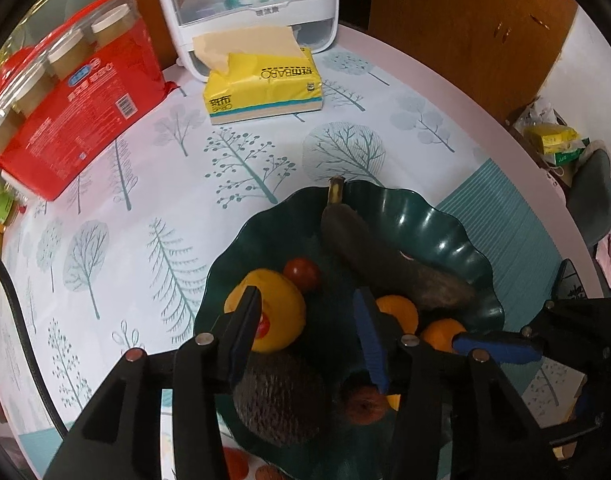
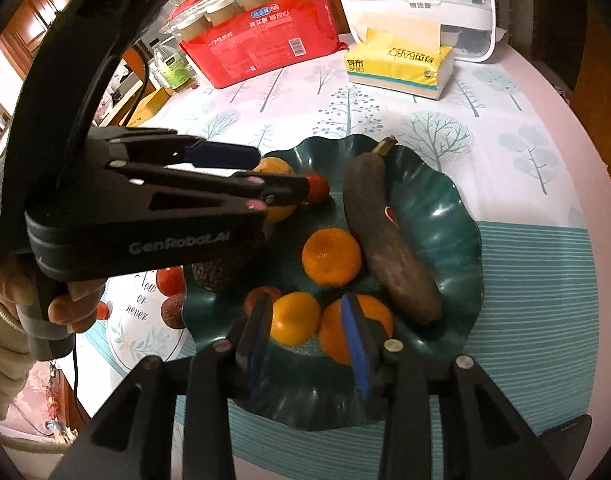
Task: Organize fruits
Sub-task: 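Carry both fruits into the green plate and open both tools, then move both tools back to the white plate, then grasp a brown fruit with the right tool while the left grasps a cherry tomato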
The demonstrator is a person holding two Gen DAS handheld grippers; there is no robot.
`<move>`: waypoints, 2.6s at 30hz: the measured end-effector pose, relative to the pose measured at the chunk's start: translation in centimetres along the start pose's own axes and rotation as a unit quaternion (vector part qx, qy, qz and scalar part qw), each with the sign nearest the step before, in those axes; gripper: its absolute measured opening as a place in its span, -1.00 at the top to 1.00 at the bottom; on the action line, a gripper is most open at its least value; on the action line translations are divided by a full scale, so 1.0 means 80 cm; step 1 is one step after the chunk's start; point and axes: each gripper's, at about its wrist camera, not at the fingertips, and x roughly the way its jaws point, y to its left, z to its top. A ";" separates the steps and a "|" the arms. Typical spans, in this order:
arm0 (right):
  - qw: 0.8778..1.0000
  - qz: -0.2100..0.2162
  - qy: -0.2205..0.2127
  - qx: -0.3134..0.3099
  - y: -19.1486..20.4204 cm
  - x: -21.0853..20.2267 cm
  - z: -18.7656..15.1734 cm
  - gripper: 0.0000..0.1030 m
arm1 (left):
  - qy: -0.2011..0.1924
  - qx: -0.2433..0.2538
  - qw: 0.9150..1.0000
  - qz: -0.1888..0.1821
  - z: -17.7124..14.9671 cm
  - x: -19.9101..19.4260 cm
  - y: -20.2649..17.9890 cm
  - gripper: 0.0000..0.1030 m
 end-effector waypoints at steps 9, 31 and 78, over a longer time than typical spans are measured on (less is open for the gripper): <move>1.000 -0.014 -0.012 0.006 0.004 -0.017 -0.004 0.30 | -0.014 -0.029 0.999 -0.001 -0.025 -0.031 0.008 0.05; 0.998 -0.043 -0.048 0.002 0.052 -0.073 -0.017 0.30 | -0.076 -0.089 0.993 -0.002 -0.088 -0.132 0.044 -0.48; 0.989 -0.101 -0.042 0.096 0.187 0.080 -0.060 0.30 | -0.021 -0.202 0.977 0.058 -0.363 -0.090 0.219 -0.41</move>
